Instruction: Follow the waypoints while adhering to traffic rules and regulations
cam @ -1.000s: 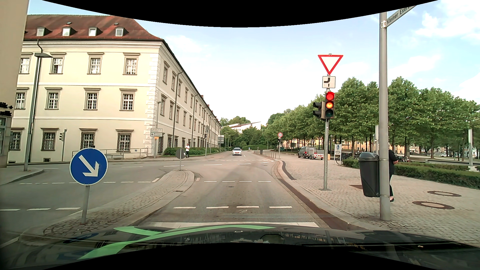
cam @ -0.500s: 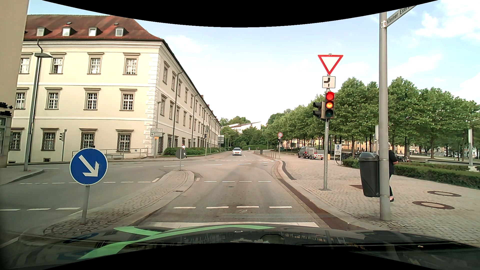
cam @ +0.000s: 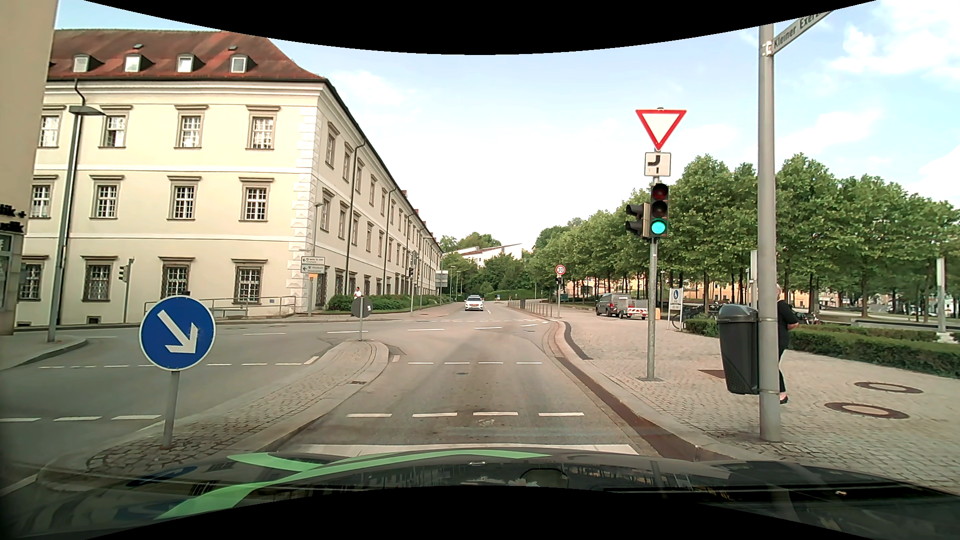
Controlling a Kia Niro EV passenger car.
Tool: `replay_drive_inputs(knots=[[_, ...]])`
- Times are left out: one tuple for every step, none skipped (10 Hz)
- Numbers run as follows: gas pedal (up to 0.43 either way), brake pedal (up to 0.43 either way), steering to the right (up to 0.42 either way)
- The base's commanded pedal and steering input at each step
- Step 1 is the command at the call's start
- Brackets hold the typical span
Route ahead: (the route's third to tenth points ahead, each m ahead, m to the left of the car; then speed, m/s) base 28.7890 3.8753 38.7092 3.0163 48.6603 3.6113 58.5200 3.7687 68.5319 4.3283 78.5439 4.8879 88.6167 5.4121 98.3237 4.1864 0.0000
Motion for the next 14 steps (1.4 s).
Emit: replay_drive_inputs(knots=[[0.0,0.463,0.0],[0.0,0.463,-0.001],[0.0,0.457,-0.001],[0.0,0.463,-0.001],[0.0,0.457,0.0],[0.0,0.463,-0.001],[0.0,0.463,-0.001],[0.0,0.457,-0.001],[0.0,0.463,-0.001],[0.0,0.463,0.0],[0.0,0.463,-0.001],[0.0,0.463,0.0],[0.0,0.47,0.0],[0.0,0.476,0.0]])
